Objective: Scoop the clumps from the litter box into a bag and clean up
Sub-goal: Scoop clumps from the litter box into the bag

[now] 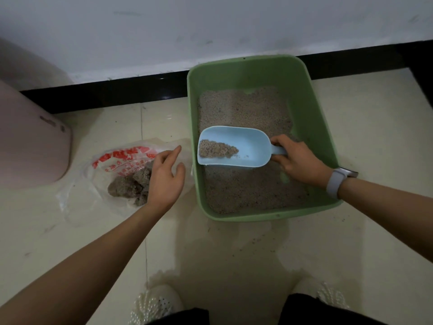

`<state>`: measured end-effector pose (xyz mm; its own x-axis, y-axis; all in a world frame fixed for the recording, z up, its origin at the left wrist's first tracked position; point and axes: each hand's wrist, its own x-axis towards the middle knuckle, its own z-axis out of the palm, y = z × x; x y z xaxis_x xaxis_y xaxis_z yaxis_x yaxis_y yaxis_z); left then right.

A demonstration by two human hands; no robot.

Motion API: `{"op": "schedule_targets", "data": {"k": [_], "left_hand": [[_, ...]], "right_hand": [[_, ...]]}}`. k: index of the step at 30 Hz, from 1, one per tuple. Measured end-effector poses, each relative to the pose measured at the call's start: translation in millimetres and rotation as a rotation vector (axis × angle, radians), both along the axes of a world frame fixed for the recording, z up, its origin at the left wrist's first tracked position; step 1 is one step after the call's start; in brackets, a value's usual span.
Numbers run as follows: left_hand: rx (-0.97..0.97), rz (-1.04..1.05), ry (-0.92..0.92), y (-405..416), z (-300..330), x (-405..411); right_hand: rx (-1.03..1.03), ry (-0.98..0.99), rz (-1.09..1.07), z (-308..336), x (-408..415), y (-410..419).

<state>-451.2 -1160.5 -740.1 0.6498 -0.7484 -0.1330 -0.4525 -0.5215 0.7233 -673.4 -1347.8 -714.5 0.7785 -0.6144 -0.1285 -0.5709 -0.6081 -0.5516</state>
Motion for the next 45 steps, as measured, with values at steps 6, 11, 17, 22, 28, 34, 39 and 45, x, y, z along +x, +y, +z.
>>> {"op": "schedule_targets", "data": {"k": [6,11,17,22,28,34,39,45], "left_hand": [[0.146,0.094,-0.33,20,12,37],[0.377,0.209,-0.594,52,20,67],[0.587,0.332,-0.579,83,23,93],[0.456,0.397,-0.496,84,24,97],[0.27,0.245,-0.551,64,30,78],[0.091,-0.131,-0.314,24,33,20],[0.222,-0.381,-0.24,8,23,-15],[0.337,-0.429,-0.333,3,8,-19]], "right_hand": [[-0.184,-0.055,0.07,29,31,4],[-0.317,-0.073,0.215,45,80,27],[-0.699,0.0,0.5,63,148,59],[-0.944,0.027,0.629,70,173,74],[-0.684,-0.144,0.334,66,142,51],[-0.38,-0.085,-0.046,61,75,19],[-0.358,0.084,-0.066,42,12,0],[-0.666,0.3,0.043,31,-29,-19]]}}
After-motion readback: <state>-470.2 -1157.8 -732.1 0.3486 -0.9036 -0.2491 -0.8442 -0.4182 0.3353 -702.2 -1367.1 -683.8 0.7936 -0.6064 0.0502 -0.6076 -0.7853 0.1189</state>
